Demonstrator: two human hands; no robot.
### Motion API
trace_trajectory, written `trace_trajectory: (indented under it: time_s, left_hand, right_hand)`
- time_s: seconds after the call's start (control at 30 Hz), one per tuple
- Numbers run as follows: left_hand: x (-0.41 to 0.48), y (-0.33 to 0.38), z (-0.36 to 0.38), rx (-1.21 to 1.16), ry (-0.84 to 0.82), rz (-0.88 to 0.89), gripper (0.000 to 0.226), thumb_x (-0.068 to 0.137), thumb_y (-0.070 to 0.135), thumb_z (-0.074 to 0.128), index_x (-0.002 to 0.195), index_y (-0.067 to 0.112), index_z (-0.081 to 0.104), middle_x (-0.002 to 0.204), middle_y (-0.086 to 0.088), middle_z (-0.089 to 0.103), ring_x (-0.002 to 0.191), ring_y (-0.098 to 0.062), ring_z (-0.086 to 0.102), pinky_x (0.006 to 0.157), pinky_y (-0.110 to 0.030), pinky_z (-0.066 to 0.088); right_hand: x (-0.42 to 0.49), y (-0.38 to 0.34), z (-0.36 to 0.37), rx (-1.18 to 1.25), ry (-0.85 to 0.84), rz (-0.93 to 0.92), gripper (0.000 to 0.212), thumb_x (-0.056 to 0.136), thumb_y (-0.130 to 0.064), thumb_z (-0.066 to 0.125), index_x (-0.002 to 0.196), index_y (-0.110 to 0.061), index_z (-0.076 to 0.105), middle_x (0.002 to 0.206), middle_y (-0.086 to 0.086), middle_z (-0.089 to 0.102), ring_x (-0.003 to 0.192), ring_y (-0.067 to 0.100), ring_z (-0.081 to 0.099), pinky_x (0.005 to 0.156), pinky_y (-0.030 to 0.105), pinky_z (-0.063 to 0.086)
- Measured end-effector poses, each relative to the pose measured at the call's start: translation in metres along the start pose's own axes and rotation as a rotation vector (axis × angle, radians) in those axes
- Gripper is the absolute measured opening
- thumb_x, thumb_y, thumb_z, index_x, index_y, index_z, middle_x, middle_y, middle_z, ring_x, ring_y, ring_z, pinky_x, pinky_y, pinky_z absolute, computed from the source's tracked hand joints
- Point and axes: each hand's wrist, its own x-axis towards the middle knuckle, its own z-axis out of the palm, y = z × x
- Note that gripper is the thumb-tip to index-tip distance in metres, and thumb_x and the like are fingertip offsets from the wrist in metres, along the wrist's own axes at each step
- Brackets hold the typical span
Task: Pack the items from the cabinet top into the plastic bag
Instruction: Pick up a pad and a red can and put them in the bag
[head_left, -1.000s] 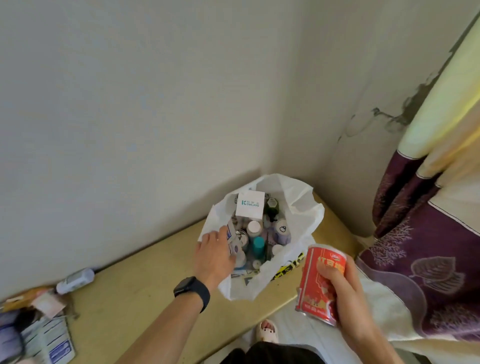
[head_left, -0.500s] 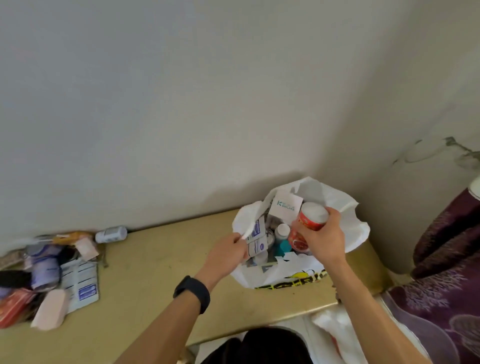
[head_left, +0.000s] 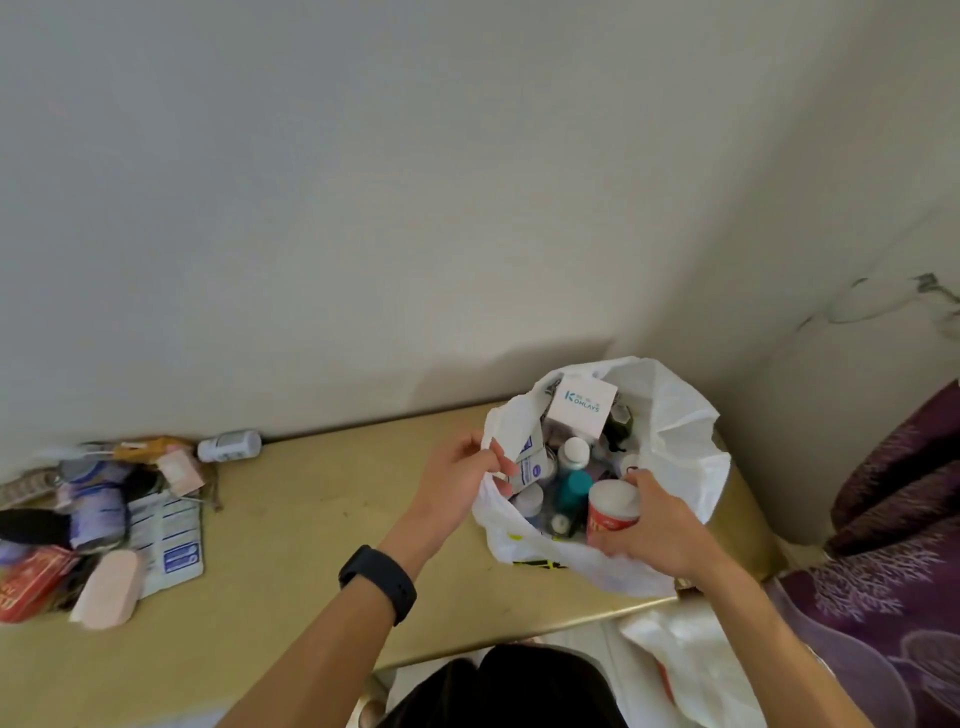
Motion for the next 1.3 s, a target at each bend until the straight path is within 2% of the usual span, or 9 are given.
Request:
trace_trajectory:
  time_s: [0.17,0.3,0.43,0.57,0.67,0.77,1.0,1.17,1.3]
  left_hand:
    - [-0.004,-0.003,0.003,0.136,-0.074,0.019,0.007,0.069,0.019,0.062,0.073,0.017,0.057,0.090,-0.007,0.075,0.056,-0.025,0.063,0.070,-0.036,0.048]
    - [-0.010,-0.004,0.000,0.166,-0.067,0.015,0.018,0.056,0.032,0.062,0.068,0.020,0.055,0.091,-0.005,0.074,0.047,-0.022,0.050,0.062,-0.036,0.044]
    - [-0.018,-0.008,-0.005,0.133,-0.044,-0.014,0.015,0.060,0.024,0.058,0.072,0.015,0.054,0.091,-0.009,0.074,0.040,-0.017,0.039,0.063,-0.036,0.039]
    - [-0.018,-0.010,-0.009,0.094,-0.042,-0.026,0.008,0.070,0.012,0.058,0.076,0.011,0.054,0.083,-0.004,0.075,0.038,-0.015,0.034,0.071,-0.039,0.037]
    - [-0.015,-0.007,-0.010,0.059,-0.036,-0.012,0.011,0.080,0.002,0.056,0.076,0.011,0.050,0.081,-0.003,0.075,0.039,-0.019,0.034,0.072,-0.038,0.038]
    - [-0.013,0.002,-0.012,-0.011,-0.027,-0.003,0.013,0.072,0.012,0.059,0.080,0.009,0.049,0.082,-0.003,0.075,0.040,-0.019,0.034,0.076,-0.037,0.039]
    - [-0.012,0.008,-0.008,-0.047,-0.054,0.013,0.022,0.067,0.015,0.058,0.086,0.008,0.050,0.085,-0.005,0.075,0.038,-0.019,0.034,0.073,-0.041,0.039]
    - [-0.011,-0.002,-0.012,-0.029,-0.027,0.003,0.011,0.080,0.004,0.056,0.085,0.010,0.049,0.084,-0.003,0.075,0.041,-0.019,0.033,0.073,-0.039,0.038]
    - [-0.011,-0.002,-0.012,0.003,-0.026,0.003,0.010,0.081,0.003,0.056,0.086,0.009,0.049,0.084,-0.002,0.075,0.047,-0.021,0.036,0.068,-0.036,0.039]
  right_hand:
    - [-0.006,-0.005,0.009,0.156,0.154,0.017,0.080,0.065,-0.036,0.088,0.124,-0.026,0.036,0.102,-0.001,0.061,0.081,0.016,0.063,0.059,0.024,0.050]
    - [0.000,-0.009,-0.004,0.227,0.372,0.040,0.079,0.066,-0.038,0.087,0.125,-0.022,0.037,0.107,0.002,0.060,0.091,0.022,0.060,0.072,0.035,0.052]
    - [0.003,-0.013,-0.007,0.317,0.264,0.012,0.079,0.062,-0.040,0.089,0.120,-0.027,0.038,0.111,-0.001,0.058,0.100,0.022,0.060,0.085,0.043,0.056]
    - [0.005,-0.031,0.025,0.273,0.184,-0.071,0.078,0.064,-0.033,0.090,0.121,-0.022,0.039,0.109,-0.004,0.056,0.098,0.018,0.056,0.078,0.030,0.045]
    - [0.008,-0.044,0.053,0.277,0.190,-0.082,0.079,0.066,-0.033,0.088,0.124,-0.017,0.037,0.103,-0.004,0.058,0.094,0.020,0.060,0.075,0.031,0.049]
    - [0.013,-0.046,0.080,0.151,0.158,-0.064,0.074,0.070,-0.040,0.082,0.122,-0.017,0.035,0.109,0.004,0.058,0.092,0.023,0.059,0.076,0.036,0.052]
    - [0.030,-0.032,0.092,-0.181,-0.119,-0.068,0.049,0.088,-0.035,0.069,0.106,-0.015,0.028,0.119,0.015,0.060,0.103,0.032,0.060,0.070,0.031,0.035]
    - [0.032,-0.031,0.107,-0.097,0.054,-0.127,0.067,0.081,-0.046,0.073,0.127,-0.013,0.037,0.119,0.007,0.053,0.098,0.030,0.059,0.072,0.031,0.041]
    - [0.037,-0.035,0.110,-0.496,-0.006,-0.206,0.060,0.094,-0.015,0.055,0.146,-0.012,0.026,0.130,0.012,0.046,0.104,0.035,0.060,0.079,0.041,0.050]
